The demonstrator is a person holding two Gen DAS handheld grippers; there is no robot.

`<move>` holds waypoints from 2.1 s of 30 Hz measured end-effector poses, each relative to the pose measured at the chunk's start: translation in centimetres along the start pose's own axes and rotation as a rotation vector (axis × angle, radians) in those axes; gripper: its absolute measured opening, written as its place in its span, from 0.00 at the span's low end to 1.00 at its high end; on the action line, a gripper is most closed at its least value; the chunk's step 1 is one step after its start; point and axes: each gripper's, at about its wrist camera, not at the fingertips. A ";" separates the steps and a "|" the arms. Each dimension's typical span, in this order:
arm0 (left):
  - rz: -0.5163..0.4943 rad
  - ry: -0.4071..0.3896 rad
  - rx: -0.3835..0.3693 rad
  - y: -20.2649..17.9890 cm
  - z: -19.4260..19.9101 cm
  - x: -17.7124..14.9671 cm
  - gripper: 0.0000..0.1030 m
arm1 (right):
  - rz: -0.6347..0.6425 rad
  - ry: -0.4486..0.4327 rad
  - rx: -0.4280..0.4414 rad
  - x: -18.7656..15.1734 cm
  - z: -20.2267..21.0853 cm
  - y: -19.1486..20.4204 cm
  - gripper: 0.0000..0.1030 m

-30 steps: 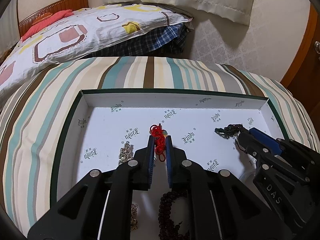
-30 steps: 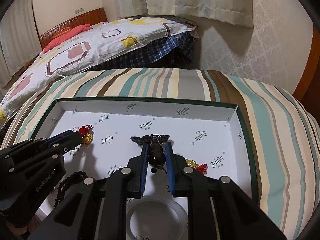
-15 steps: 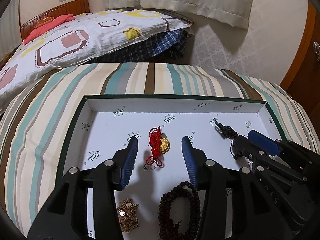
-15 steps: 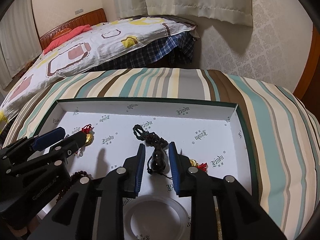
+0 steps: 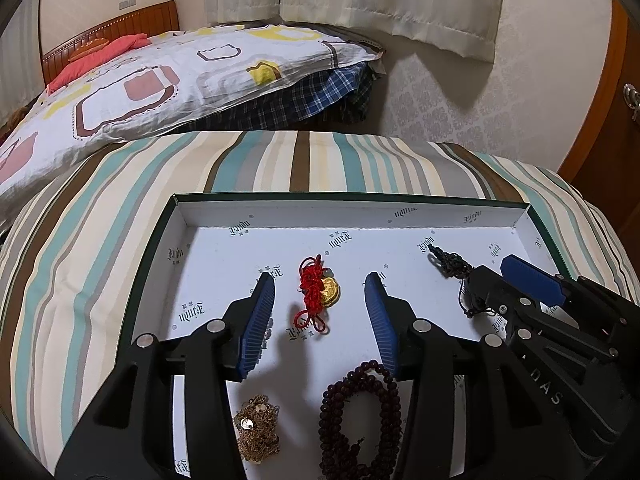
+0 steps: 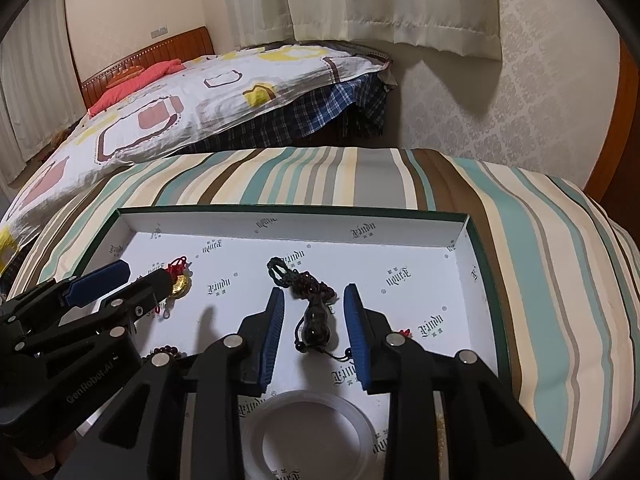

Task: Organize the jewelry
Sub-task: 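Lift both open tools out of the box toward the remaining jewelry, then grip the gold pearl flower brooch with the right tool while the left tool reaches the pearl ring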

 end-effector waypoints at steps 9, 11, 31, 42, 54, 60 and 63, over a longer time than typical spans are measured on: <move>-0.002 -0.011 0.003 -0.1 0.4 0.1 0.45 | -0.003 -0.017 0.000 0.1 0.5 0.0 0.32; -0.001 -0.014 0.002 -0.1 0.7 0.1 0.45 | -0.003 -0.027 0.000 0.1 0.9 0.1 0.33; 0.034 -0.140 -0.034 -0.1 9.2 -2.4 0.65 | 0.005 -0.157 -0.007 -2.0 8.8 -0.1 0.54; 0.069 -0.191 -0.026 0.5 14.1 -7.5 0.69 | -0.020 -0.174 -0.063 -6.7 13.0 -2.4 0.55; 0.073 -0.158 0.006 1.1 14.7 -12.7 0.77 | -0.091 -0.095 -0.109 -12.9 12.4 -5.0 0.60; 0.090 -0.121 0.012 1.4 13.7 -13.4 0.78 | -0.089 -0.067 -0.113 -13.2 11.3 -5.3 0.65; 0.086 -0.116 0.010 1.3 13.4 -13.5 0.78 | -0.098 -0.046 -0.109 -13.3 10.6 -5.5 0.65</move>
Point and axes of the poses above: each gripper's, at about its wrist camera, not at the fingertips, and z roughly against the way its jaws point, y to its left, x to its top, and after that the axes turned 2 degrees about z, right-handed
